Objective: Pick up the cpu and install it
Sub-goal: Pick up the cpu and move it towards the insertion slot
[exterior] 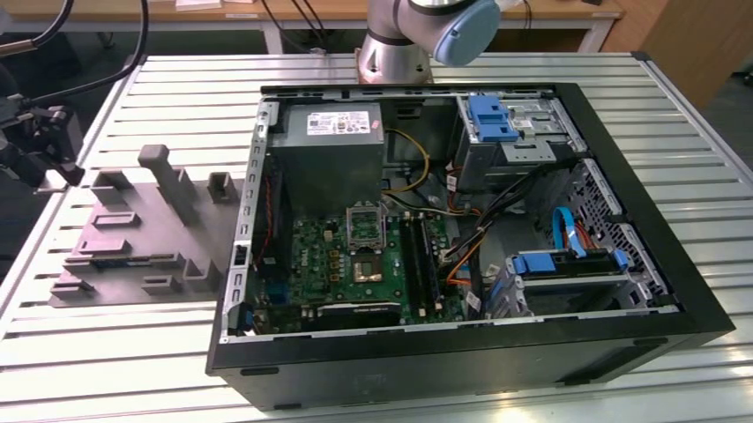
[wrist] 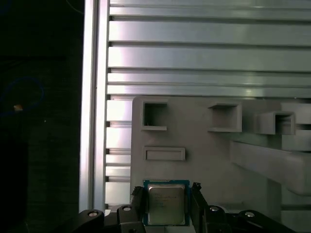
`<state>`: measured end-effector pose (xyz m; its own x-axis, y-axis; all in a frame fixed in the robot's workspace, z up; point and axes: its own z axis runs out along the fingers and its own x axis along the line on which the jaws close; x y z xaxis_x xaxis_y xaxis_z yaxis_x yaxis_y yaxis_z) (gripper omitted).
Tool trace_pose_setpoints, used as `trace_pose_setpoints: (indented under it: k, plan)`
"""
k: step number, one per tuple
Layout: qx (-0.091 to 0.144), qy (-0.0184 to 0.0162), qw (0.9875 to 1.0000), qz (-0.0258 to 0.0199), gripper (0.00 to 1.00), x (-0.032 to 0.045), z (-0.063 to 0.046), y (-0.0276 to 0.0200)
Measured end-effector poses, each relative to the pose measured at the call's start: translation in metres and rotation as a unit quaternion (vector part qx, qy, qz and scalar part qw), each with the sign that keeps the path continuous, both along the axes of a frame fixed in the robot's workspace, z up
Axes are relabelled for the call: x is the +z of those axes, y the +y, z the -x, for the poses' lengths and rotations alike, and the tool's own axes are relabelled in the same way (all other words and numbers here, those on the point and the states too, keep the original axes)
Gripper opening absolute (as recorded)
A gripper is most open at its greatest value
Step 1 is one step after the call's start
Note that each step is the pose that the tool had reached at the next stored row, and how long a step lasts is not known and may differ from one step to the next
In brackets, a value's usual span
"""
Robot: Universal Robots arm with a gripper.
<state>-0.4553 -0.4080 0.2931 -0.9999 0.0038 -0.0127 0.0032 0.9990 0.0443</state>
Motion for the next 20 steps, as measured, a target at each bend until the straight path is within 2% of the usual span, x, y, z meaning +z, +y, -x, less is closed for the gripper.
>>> trace_pose_setpoints:
  k: [12,20]
  plan:
    - [0.000,-0.0001,1.0000,0.0000,0.47,0.0064,0.0000,0.0000]
    - [-0.001,0.0000,1.0000,0.0000,0.47,0.0074,0.0000,0.0000]
